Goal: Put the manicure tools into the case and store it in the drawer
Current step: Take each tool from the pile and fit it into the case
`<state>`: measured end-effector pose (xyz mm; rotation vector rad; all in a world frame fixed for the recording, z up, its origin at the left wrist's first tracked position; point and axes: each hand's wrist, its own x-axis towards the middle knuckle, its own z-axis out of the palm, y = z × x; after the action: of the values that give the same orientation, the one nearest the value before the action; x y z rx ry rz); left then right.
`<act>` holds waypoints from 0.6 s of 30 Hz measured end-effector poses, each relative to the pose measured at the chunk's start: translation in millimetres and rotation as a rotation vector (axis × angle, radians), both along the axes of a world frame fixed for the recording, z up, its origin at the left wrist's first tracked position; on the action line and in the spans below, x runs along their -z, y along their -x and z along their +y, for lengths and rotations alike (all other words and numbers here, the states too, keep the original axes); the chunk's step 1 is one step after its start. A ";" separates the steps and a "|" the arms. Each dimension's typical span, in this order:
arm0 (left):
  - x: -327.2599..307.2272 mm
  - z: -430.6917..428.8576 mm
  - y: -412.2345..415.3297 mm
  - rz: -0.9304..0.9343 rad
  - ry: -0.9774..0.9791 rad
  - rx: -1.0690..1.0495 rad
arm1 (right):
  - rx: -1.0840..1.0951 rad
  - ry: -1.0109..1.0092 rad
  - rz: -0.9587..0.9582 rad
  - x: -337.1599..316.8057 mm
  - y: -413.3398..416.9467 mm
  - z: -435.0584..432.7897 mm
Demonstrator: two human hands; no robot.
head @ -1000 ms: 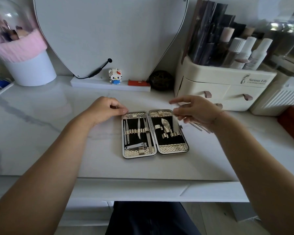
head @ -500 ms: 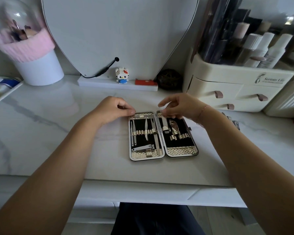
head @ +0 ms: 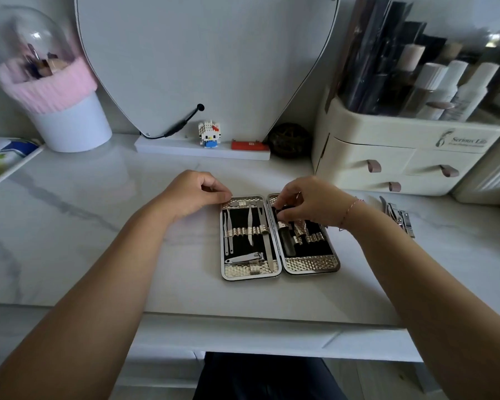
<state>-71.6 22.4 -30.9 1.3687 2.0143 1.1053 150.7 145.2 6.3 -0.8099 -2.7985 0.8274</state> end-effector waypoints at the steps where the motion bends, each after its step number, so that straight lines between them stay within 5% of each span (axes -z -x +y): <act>1: 0.5 0.1 0.7 -0.001 0.000 -0.001 | 0.007 -0.010 0.006 0.3 -0.8 -1.0; 8: 0.9 1.0 -0.6 0.015 -0.003 0.002 | 0.003 -0.081 0.059 -3.8 -9.9 -3.1; 12: 1.3 1.3 0.0 0.012 -0.008 0.006 | 0.244 -0.185 0.185 -16.7 -50.6 22.8; 18: 2.5 1.6 1.5 0.019 -0.019 0.014 | 0.368 -0.187 0.027 -5.7 -90.6 35.4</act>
<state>-73.1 23.9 -33.4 1.4058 2.0091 1.1121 241.3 180.6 12.0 -1.2150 -2.5349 0.5044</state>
